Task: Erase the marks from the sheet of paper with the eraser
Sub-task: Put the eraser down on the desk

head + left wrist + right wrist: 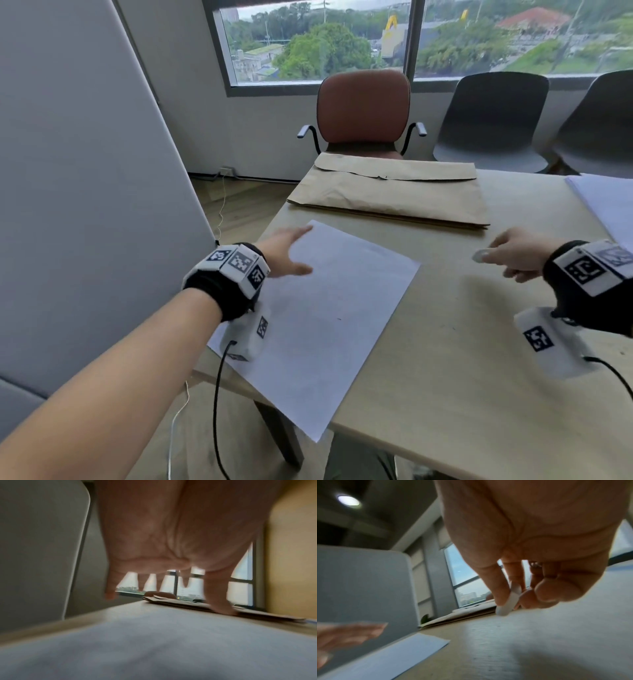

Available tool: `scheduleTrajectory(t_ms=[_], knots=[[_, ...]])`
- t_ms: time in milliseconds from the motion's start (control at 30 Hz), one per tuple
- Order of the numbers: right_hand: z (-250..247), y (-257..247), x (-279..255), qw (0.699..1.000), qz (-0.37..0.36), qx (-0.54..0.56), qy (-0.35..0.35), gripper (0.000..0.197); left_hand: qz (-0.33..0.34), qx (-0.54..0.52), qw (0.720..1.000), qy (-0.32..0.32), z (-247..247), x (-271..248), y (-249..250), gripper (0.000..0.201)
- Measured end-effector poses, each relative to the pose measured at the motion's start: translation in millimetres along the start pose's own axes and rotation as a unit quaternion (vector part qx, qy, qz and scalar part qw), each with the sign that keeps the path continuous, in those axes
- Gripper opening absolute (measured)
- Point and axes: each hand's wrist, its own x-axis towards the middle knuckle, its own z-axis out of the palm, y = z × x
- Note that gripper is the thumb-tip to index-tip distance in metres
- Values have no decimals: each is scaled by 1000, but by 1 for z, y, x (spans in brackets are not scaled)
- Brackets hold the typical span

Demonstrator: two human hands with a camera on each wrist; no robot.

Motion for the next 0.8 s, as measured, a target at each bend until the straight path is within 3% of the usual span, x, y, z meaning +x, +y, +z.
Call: scheduleTrajectory(t_ms=[67, 133, 200, 267, 367, 467, 600, 633, 700, 733, 800], knots=[[-3, 8, 4, 1000, 24, -12, -3, 30, -103, 44, 994, 3, -4, 3, -8, 84], [-1, 2, 2, 991, -2, -131, 37, 39, -179, 87, 979, -42, -3, 1, -14, 90], [9, -13, -7, 965, -105, -226, 81, 54, -198, 99, 973, -70, 0, -2, -17, 93], [29, -35, -27, 940, -249, -234, 2, 63, -202, 97, 972, -71, 1, -2, -19, 95], [73, -65, -61, 861, -356, -339, -129, 68, -207, 98, 971, -66, 2, 0, -20, 95], [102, -76, -73, 810, -375, -413, -182, 74, -202, 92, 973, -64, 4, 1, -22, 92], [99, -58, -94, 681, -507, -481, -218, 94, -196, 90, 975, -53, 6, 5, -25, 91], [93, -50, -100, 662, -528, -477, -234, 93, -199, 88, 975, -51, 6, 6, -26, 92], [79, -34, -106, 657, -560, -437, -253, 81, -209, 70, 975, -41, 6, 9, -33, 95], [72, -27, -107, 669, -584, -402, -225, 68, -215, 53, 975, -32, 5, 11, -38, 96], [65, -13, -93, 691, -634, -338, -82, 54, -234, 22, 972, -10, 3, 13, -50, 96]])
